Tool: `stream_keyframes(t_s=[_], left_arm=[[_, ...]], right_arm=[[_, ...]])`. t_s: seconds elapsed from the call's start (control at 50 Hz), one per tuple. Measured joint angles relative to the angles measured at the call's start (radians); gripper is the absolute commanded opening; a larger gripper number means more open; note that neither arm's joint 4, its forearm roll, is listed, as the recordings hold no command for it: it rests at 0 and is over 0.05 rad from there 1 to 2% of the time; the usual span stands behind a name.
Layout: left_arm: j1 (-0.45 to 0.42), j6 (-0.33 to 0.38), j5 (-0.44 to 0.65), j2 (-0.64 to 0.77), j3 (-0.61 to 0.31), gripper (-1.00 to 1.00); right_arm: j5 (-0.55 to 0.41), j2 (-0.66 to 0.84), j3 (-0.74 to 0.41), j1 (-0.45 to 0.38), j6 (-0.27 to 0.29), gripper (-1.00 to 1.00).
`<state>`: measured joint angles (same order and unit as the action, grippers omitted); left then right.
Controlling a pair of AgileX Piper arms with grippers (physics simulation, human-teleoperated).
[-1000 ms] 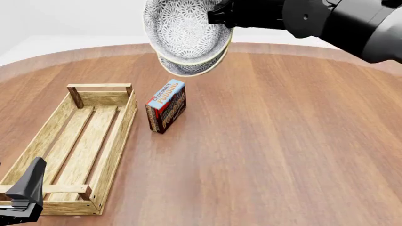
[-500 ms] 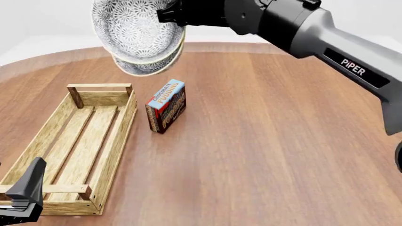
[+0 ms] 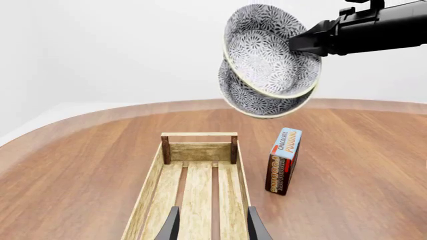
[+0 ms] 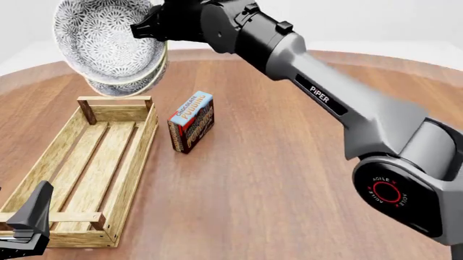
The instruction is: Stack the left bowl on the right bowl and place them in the tray.
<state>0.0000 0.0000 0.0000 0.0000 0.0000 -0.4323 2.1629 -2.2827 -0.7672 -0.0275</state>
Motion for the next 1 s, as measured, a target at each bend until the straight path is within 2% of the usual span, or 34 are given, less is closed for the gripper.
stream_keyframes(t_s=[0.22, 0.4, 0.68, 1.0], left_arm=[[0.0, 0.0, 0.0, 0.0, 0.0, 1.0], [0.0, 0.0, 0.0, 0.0, 0.0, 1.0], [0.0, 0.0, 0.0, 0.0, 0.0, 1.0], [0.0, 0.0, 0.0, 0.0, 0.0, 1.0]], right_arm=[[0.001, 0.077, -0.085, -0.038, -0.007, -1.0], [0.025, 0.115, -0.104, -0.066, -0.015, -1.0], [0.179, 0.097, 0.031, -0.105, -0.051, -1.0], [0.383, 0.075, 0.209, -0.143, -0.116, -1.0]])
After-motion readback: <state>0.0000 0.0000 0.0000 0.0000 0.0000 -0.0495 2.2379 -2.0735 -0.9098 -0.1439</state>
